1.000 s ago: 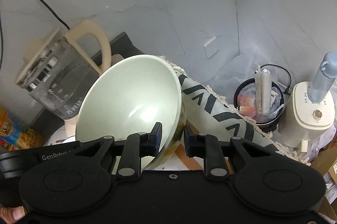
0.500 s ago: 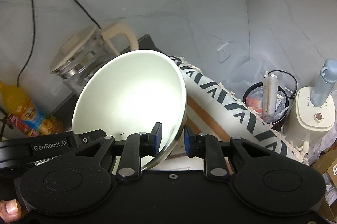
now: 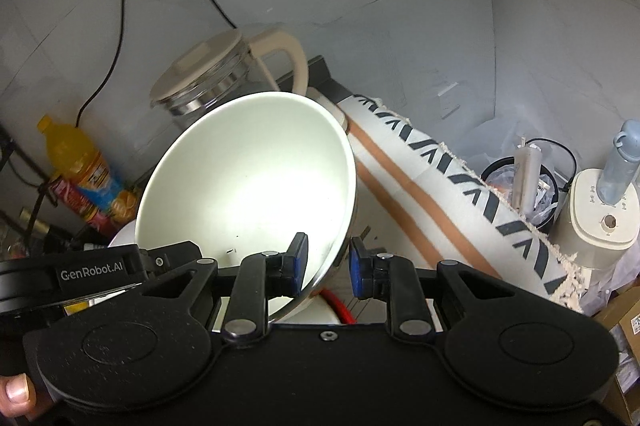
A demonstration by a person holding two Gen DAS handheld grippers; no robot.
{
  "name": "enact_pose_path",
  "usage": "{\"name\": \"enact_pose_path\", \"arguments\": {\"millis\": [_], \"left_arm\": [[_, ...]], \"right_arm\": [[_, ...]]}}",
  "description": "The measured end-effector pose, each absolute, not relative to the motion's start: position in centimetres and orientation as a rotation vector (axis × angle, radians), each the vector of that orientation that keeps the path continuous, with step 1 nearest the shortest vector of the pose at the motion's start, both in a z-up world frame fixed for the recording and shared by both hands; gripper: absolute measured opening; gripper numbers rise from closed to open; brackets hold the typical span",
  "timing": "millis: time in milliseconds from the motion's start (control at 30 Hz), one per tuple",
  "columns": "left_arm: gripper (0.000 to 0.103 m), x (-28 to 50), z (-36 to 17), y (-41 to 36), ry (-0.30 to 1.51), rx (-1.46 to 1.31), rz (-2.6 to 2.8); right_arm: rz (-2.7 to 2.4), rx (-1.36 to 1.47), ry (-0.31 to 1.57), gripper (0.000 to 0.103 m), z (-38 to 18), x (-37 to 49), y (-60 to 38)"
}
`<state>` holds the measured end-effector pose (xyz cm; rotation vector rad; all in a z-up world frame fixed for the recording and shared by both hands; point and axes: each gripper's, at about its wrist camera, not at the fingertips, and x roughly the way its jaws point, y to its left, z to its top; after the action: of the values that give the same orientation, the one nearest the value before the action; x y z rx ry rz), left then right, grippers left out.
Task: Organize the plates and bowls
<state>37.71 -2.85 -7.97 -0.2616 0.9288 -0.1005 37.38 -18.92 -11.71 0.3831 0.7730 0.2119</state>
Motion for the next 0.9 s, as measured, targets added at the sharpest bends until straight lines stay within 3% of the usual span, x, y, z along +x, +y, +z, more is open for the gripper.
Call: {"name": "enact_pose_path", "arguments": {"millis": [900], "left_arm": [[0.016,32.0,-11.3,-0.6,1.023,-0.288,-0.029]], "right_arm": [[0.266,0.346,0.886,0.022,-14.8,32.8,-16.4]]}}
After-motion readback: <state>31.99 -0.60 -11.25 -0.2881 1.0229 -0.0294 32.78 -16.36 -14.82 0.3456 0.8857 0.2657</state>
